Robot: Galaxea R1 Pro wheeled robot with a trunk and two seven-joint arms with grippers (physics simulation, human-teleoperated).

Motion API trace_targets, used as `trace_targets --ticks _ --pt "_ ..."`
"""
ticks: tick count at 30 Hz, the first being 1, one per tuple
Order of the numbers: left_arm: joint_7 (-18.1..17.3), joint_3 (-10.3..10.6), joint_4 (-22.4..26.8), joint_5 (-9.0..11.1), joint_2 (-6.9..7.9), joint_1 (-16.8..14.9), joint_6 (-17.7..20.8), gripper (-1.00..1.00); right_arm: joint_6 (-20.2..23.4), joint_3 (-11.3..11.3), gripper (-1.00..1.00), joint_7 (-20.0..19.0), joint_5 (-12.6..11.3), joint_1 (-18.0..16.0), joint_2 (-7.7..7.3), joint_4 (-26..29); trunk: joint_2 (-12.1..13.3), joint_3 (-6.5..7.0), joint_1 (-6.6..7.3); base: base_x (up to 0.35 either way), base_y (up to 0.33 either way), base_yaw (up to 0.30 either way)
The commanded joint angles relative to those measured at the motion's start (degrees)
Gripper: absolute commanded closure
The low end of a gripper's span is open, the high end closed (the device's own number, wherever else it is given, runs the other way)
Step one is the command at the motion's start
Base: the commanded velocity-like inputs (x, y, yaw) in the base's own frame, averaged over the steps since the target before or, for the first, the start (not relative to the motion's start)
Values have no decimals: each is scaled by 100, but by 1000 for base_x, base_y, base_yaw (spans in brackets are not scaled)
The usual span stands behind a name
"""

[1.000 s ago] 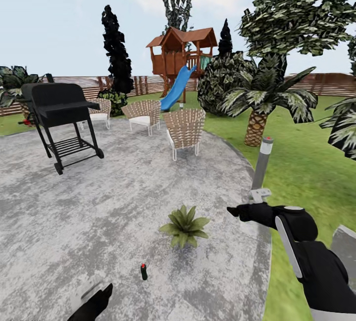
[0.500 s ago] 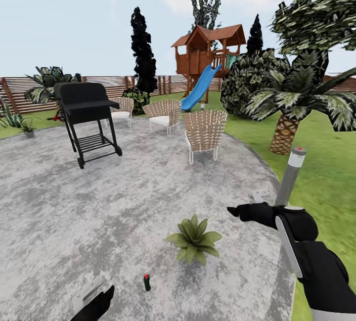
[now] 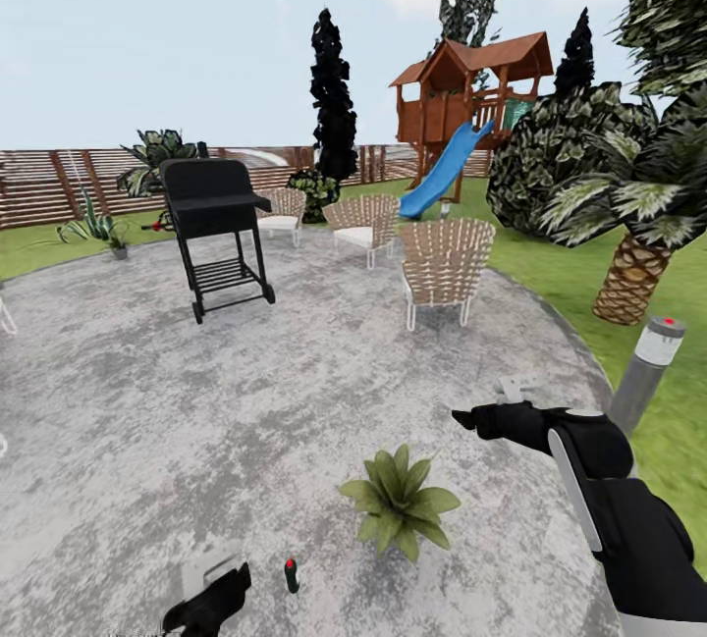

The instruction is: Pick up the pesticide atomizer in the garden and spray insectifuge to fully cover both potted plants in the garden.

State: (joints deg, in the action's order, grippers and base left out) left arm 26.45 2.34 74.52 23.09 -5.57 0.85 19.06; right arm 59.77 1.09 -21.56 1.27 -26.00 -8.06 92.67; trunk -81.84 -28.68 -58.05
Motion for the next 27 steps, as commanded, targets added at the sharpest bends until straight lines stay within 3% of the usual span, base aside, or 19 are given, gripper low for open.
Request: trace_targets --ticks 1,5,8,12,19,22,24,27 --pt "172 101 10 41 -1 -54 27 -100 23 7 -100 -28 14 -2 -3 6 -4 -5 -2 192 -297 296" --pt "924 671 -262 64 -14 -602 201 -100 23 16 -100 -41 12 3 -15 6 -4 -5 -2 191 -298 297" --pt "1257 936 -852 131 -187 -1327 552 -100 23 25 -100 -48 13 57 -22 6 -4 -5 -2 189 -299 297" --pt "1362 1006 -1305 162 -263 -1767 690 -100 23 19 -100 -50 13 80 -28 6 -4 -5 -2 188 -300 297" --pt "1336 1022 -1708 171 -287 -2042 658 -100 23 -7 -100 -50 13 86 -22 6 -4 -5 -2 164 -296 297" --pt "1349 1027 -1642 177 -296 -2141 674 -100 23 -12 -100 -50 13 86 -21 6 -4 -5 -2 49 -144 296" --pt "1454 1027 -1300 183 -305 -2244 750 -100 23 1 -100 -50 13 86 -27 6 -4 -5 -2 17 -50 287" --pt "1577 1040 -1061 164 -291 -2459 1256 -100 23 19 -100 -50 13 86 -34 6 -4 -5 -2 7 -19 149"
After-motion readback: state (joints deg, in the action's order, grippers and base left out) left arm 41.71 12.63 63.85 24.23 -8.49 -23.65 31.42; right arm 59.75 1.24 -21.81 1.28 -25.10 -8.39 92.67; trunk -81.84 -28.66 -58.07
